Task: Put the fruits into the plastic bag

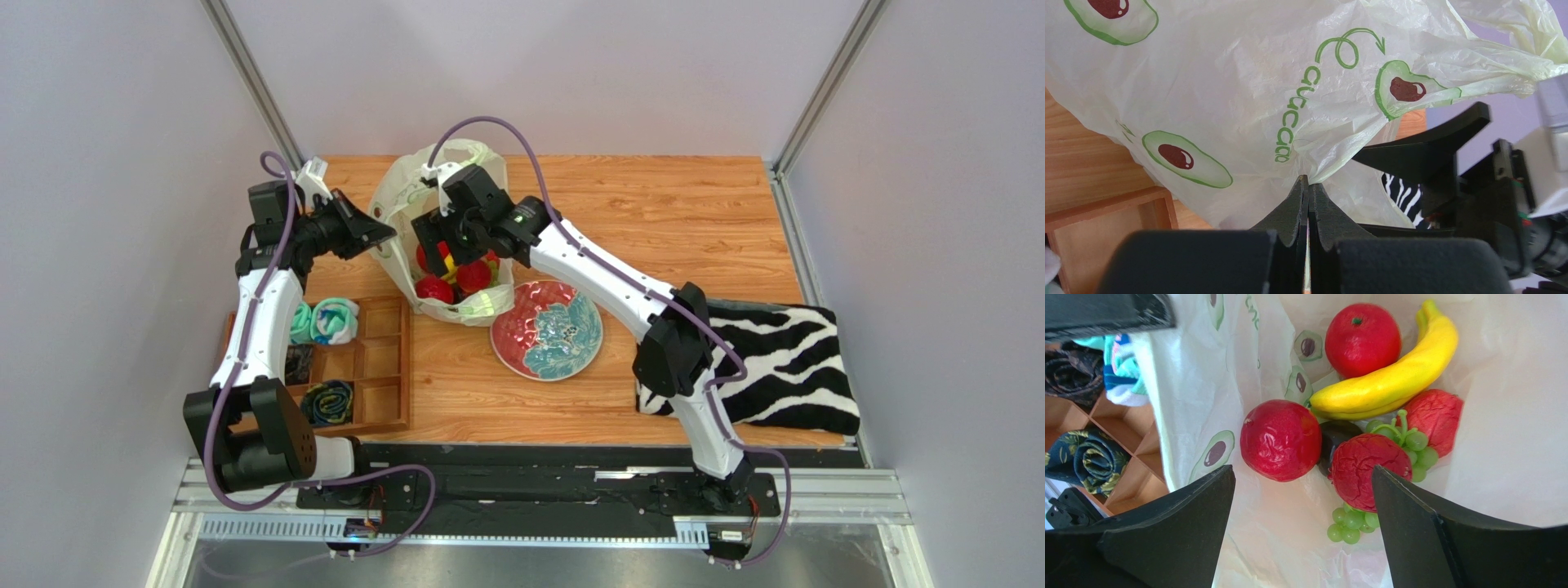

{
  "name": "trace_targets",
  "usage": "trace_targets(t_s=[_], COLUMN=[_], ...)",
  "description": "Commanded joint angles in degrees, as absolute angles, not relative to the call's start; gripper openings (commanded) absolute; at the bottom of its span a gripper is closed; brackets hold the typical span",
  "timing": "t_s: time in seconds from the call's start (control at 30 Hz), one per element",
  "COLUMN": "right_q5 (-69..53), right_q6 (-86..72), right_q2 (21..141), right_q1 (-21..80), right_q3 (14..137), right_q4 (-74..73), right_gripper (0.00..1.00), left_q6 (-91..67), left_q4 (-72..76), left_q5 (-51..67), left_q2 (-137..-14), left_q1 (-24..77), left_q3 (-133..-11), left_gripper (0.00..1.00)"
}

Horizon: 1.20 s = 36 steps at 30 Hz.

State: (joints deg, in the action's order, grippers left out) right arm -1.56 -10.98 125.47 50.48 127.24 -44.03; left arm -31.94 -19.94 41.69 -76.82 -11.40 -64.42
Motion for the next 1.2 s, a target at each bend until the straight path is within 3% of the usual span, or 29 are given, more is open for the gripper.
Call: trace_targets(t_s=[0.0, 0.3, 0.8, 0.9, 1.0, 1.17], right_q5=[3.9, 5.8, -5.6, -7.6, -9.3, -10.5], right_q6=[-10.0, -14.1, -16.9, -17.8, -18.6, -21.0], right_q2=[112.8, 105.3, 114.5, 116.0, 117.1, 117.2], right_q1=[50.0, 43.8, 40.7, 40.6, 40.4, 40.2], right_q3=[122.5, 107.3, 108.1, 108.5, 112.3, 126.3], right_q4=[-39.8, -35.3, -35.9, -37.3, -40.1, -42.5], right_gripper=[0.85, 0.79, 0.7, 0.47, 0.01, 0.0], left_q6=[-31.6, -31.6, -31.5, -31.8, -33.3, -40.5], left_q4=[-18.7, -18.7, -19.2, -19.2, -17.9, -15.0], left_q5=[42.4, 42.5, 42.2, 42.2, 42.2, 43.0], left_q2=[-74.3, -74.5, -75.3, -75.8, -76.2, -78.0], left_q1=[-12.0, -12.0, -12.0, -12.0, -12.0, -12.0], left_q3=[-64.5, -64.6, -65.1, -65.0, -65.4, -74.4], left_gripper=[0.0, 0.0, 0.0, 0.0, 0.0, 0.0])
